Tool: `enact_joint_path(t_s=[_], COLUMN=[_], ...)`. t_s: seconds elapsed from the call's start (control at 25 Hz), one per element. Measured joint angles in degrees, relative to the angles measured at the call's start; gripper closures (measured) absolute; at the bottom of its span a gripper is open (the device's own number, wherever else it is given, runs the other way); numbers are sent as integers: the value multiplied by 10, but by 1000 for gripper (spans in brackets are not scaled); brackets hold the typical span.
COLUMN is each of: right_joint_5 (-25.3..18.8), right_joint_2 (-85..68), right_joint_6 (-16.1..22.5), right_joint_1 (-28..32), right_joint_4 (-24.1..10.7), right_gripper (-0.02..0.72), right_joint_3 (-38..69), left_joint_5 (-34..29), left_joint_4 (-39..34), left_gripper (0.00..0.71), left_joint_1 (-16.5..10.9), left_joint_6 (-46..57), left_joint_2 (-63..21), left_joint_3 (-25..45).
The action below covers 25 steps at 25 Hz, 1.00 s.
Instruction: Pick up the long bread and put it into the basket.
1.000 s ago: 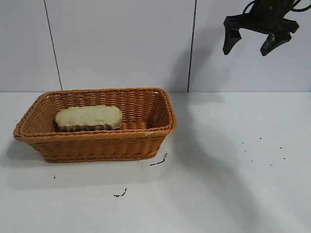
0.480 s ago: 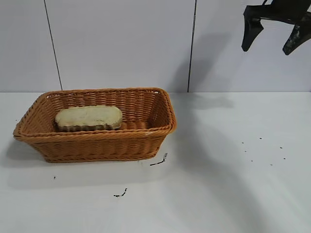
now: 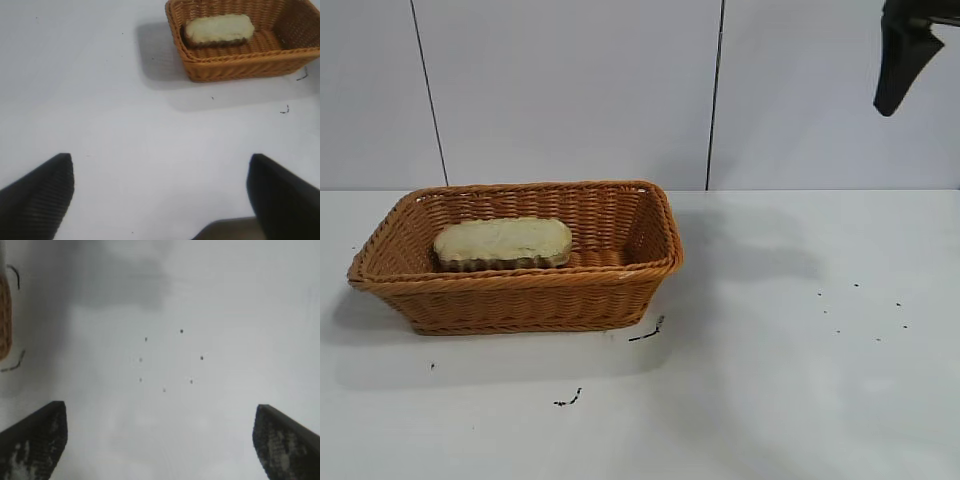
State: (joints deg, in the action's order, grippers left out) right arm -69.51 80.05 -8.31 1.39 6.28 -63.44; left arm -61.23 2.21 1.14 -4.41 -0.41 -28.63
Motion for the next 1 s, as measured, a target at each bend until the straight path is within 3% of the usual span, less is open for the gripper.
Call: enact_joint_path(t_s=[0.24, 0.48, 1.0], right_joint_5=[24, 99, 116], right_joint_2=[-172, -359, -692], right_joint_6=[0, 3, 19], right_joint_1=[0, 0, 0], right_joint_4=[-3, -5, -9], right_gripper=[14, 14, 14], right_joint_3=[203, 332, 344], left_joint_5=[0, 0, 0], left_joint_4=[0, 0, 0], left_gripper=[18, 18, 18], left_joint_1=[0, 0, 0], left_joint_6=[0, 0, 0], left_joint_2=[0, 0, 0], left_joint_3=[0, 0, 0])
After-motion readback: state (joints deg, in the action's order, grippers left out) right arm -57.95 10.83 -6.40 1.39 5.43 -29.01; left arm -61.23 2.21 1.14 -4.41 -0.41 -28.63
